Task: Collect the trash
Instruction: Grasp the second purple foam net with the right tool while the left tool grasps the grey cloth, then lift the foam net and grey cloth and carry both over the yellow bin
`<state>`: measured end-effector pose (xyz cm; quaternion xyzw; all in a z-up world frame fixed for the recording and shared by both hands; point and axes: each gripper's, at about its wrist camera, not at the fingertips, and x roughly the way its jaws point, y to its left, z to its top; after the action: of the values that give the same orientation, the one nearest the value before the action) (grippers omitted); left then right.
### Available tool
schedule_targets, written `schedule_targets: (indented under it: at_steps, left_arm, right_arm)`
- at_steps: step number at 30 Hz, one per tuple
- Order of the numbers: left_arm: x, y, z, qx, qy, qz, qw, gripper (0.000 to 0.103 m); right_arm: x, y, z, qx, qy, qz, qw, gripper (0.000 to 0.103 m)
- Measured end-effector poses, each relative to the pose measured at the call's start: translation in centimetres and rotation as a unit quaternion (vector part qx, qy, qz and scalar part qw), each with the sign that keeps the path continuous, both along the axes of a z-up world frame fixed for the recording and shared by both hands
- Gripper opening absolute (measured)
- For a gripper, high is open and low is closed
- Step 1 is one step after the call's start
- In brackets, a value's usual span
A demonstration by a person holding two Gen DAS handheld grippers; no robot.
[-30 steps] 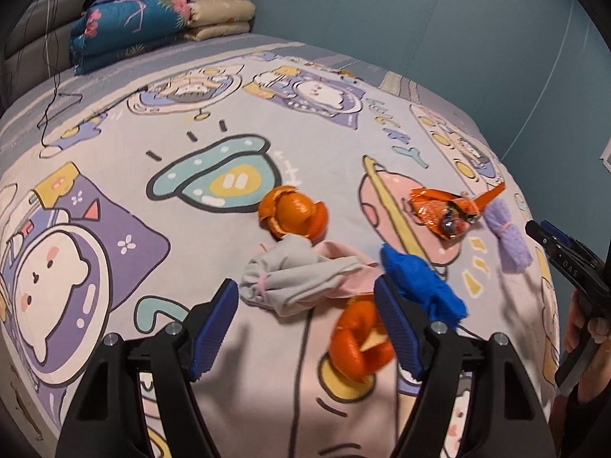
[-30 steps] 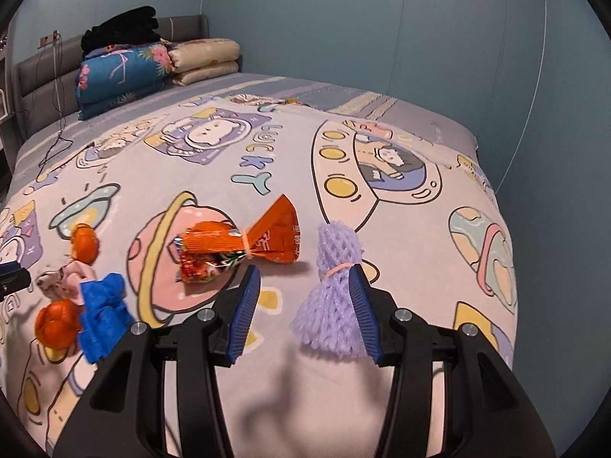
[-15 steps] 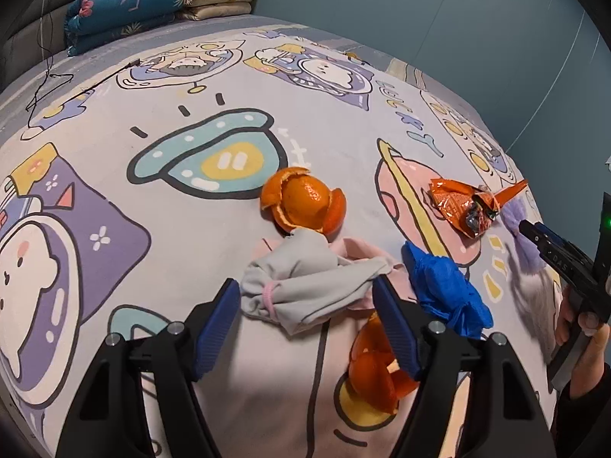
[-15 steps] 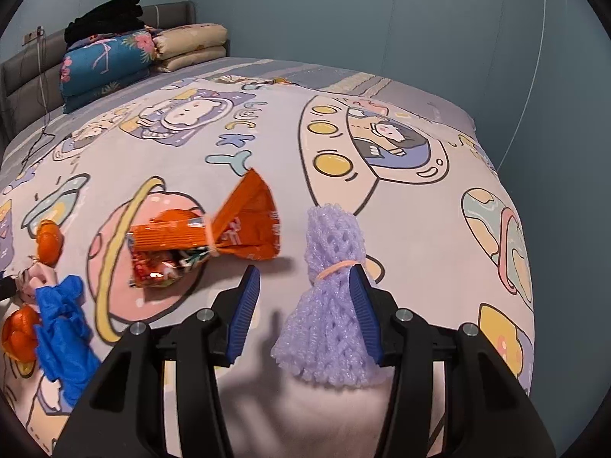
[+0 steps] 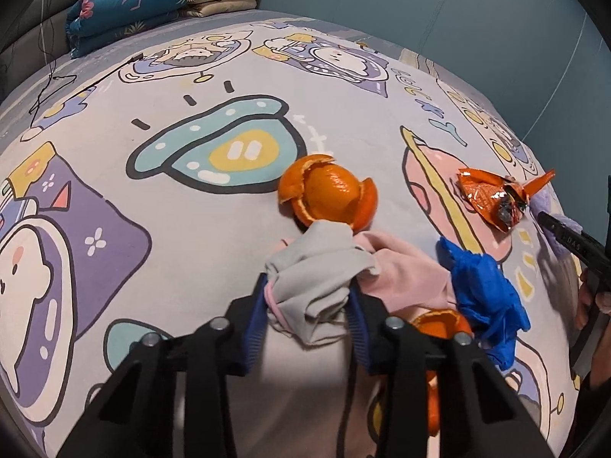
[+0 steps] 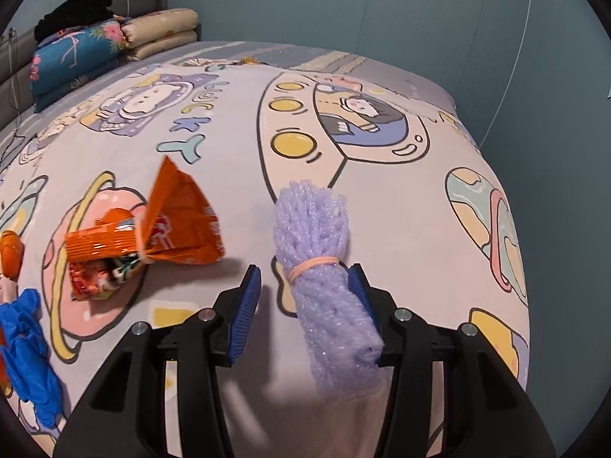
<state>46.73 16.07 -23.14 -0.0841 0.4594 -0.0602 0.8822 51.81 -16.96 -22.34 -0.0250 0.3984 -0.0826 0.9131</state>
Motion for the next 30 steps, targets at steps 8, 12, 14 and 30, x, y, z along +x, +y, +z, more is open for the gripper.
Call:
schedule_targets:
  at_steps: [8, 12, 14, 30]
  left_arm:
    - [0.1, 0.3, 0.1, -0.004, -0.006, 0.004, 1.0000, 0.019]
    - [-0.1, 0.5, 0.6, -0.009, -0.011, 0.007, 0.9999, 0.016]
    - [-0.4, 0.4, 1.1, -0.007, -0.015, 0.005, 0.9998, 0.016]
    - [-4.7, 1.5, 7.4, -0.017, -0.066, 0.010, 0.9976, 0.014]
  right_arm:
    - [0.5, -0.2, -0.3, -0.022, 0.014, -0.017, 1.000, 0.022]
    - [0.1, -0.2, 0.3, -0.025, 0.004, -0.022, 0.999, 0.020]
    - [-0.3, -0.1, 1.0, -0.025, -0.002, -0.022, 0.999, 0.020]
    - [-6.5, 1.7, 8.0, -0.005, -0.049, 0.008, 0.999, 0.020]
